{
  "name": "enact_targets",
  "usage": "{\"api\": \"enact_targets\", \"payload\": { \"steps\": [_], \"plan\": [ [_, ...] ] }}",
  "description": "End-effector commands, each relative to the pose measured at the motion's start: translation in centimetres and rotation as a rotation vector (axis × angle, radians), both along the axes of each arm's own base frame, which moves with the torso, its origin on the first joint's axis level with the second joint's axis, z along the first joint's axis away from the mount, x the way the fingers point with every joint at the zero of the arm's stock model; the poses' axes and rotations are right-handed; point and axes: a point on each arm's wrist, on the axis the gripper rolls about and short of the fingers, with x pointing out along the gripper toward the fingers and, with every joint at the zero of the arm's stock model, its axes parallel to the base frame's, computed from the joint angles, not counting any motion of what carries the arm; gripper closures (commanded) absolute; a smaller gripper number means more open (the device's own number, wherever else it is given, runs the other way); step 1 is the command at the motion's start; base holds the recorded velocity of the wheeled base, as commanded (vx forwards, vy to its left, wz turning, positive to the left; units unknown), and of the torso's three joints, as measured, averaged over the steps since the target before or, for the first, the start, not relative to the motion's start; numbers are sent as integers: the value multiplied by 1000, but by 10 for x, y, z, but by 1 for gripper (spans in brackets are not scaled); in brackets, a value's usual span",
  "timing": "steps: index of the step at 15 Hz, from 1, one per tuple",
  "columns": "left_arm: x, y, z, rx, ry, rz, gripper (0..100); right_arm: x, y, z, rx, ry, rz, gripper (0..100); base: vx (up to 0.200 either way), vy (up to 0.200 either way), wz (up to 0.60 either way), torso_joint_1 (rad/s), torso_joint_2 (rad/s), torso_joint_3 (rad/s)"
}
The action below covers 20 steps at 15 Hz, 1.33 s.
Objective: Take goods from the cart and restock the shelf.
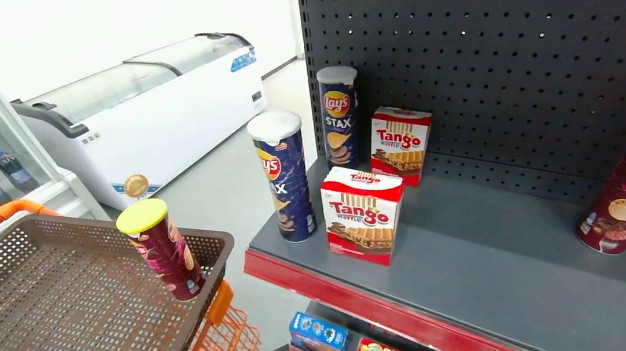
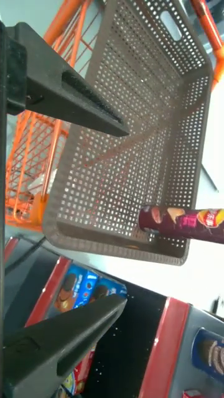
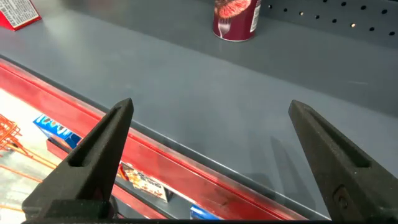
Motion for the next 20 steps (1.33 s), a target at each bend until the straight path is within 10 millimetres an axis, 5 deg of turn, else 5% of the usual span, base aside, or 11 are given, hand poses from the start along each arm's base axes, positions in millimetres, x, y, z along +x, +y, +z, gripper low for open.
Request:
{"api": "enact_targets", "payload": {
  "steps": [1, 4, 7, 8, 9, 13, 20],
  "plan": [
    [15, 0, 44, 3, 124, -22, 0, 0, 0, 0, 0, 1, 1, 0, 0, 0, 0, 0, 0, 0],
    [67, -2, 91, 5, 265, -31, 0, 0, 0, 0, 0, 1, 1, 0, 0, 0, 0, 0, 0, 0],
    [133, 8, 101, -15, 306, 46, 0, 0, 0, 0, 0, 1, 1, 0, 0, 0, 0, 0, 0, 0],
    [167, 24, 98, -32, 304, -3, 0, 0, 0, 0, 0, 1, 1, 0, 0, 0, 0, 0, 0, 0],
    [181, 31, 91, -19, 319, -63, 0, 0, 0, 0, 0, 0, 1, 0, 0, 0, 0, 0, 0, 0],
    [223, 35, 55, 96, 422, -28, 0, 0, 0, 0, 0, 1, 1, 0, 0, 0, 0, 0, 0, 0],
    [252, 5, 41, 103, 468, -48, 0, 0, 0, 0, 0, 1, 1, 0, 0, 0, 0, 0, 0, 0]
  ]
}}
